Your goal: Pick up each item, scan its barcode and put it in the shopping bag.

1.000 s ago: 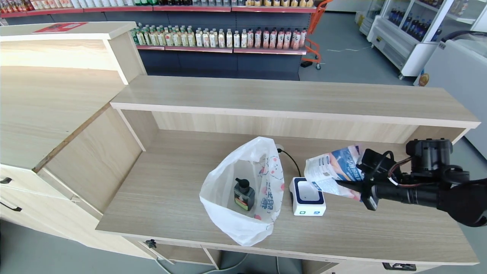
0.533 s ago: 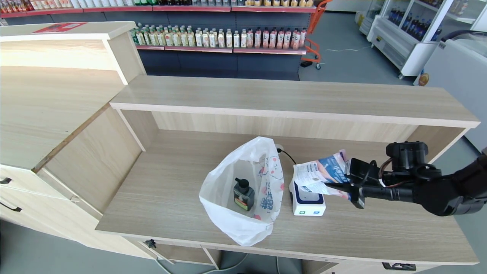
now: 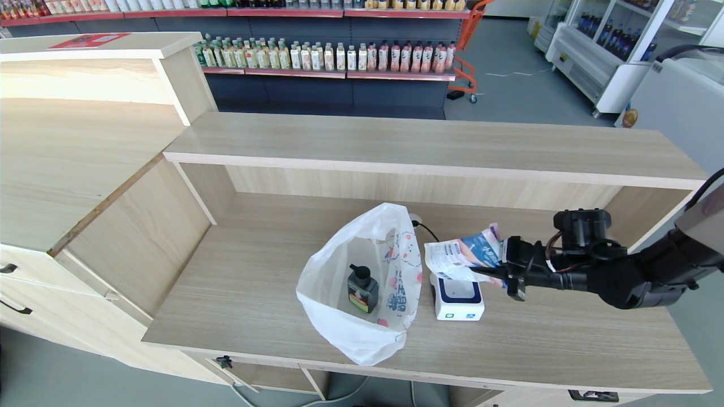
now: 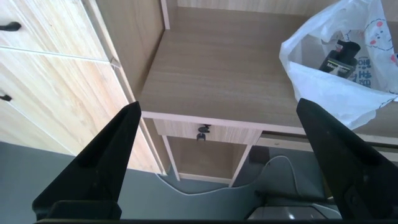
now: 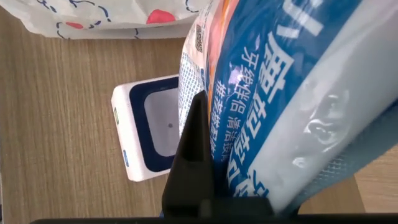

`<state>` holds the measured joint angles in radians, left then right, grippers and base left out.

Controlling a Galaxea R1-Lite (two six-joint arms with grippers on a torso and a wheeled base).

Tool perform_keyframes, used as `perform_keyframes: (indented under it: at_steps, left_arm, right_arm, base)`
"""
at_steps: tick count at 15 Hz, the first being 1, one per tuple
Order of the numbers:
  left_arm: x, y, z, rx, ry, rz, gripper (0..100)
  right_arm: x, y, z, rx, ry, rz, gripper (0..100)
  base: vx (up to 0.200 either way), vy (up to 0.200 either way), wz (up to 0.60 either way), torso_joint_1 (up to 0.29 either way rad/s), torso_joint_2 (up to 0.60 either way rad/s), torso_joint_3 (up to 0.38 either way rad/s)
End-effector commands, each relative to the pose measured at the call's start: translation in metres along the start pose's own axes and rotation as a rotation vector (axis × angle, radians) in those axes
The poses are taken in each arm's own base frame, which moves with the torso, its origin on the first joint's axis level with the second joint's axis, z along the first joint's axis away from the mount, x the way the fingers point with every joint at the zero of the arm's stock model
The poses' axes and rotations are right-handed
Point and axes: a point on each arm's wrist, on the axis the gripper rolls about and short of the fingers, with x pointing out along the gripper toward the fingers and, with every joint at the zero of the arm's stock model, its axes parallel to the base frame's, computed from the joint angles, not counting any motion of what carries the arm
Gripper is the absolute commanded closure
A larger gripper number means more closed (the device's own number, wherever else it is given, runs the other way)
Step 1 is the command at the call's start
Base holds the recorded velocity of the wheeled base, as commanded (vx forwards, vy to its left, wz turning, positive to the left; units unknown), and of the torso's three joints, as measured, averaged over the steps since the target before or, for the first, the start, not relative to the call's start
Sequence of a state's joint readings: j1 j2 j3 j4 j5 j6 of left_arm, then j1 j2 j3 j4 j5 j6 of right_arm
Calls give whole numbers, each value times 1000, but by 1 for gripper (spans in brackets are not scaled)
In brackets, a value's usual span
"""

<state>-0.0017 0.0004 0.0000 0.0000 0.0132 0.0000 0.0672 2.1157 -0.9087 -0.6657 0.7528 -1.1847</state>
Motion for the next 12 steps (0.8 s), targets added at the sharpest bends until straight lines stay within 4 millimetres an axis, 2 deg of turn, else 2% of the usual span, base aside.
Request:
perform_keyframes:
  at_steps: [1,4,12]
  left_arm:
    - [0,0,0,0,0,1,0]
    - [0,0,0,0,0,1,0]
    - [0,0,0,0,0,1,0]
  right_arm:
    - [6,6,-8,-5,-1,24,100]
    - [7,8,-12,-38,-10,33,100]
    - [3,-6,-4,-40,-21,-4,100]
  base:
    - [0,0,0,0,0,0]
    - [0,0,0,0,0,0]
    - [0,0,0,0,0,0]
